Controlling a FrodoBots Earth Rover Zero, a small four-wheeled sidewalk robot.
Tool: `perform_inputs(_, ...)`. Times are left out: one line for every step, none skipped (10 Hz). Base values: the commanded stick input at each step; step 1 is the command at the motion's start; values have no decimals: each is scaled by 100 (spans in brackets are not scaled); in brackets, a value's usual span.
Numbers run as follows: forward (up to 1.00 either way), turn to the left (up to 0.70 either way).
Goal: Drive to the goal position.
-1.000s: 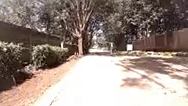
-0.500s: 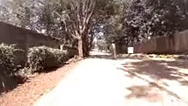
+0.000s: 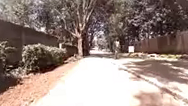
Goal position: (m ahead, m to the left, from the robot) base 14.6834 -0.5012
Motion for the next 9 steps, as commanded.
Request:
perform_inputs(70,0)
perform_inputs(70,0)
perform_inputs(70,0)
perform_inputs(70,-4)
perform_inputs(70,-9)
perform_inputs(70,-14)
perform_inputs(70,-19)
perform_inputs(70,-24)
perform_inputs(70,-30)
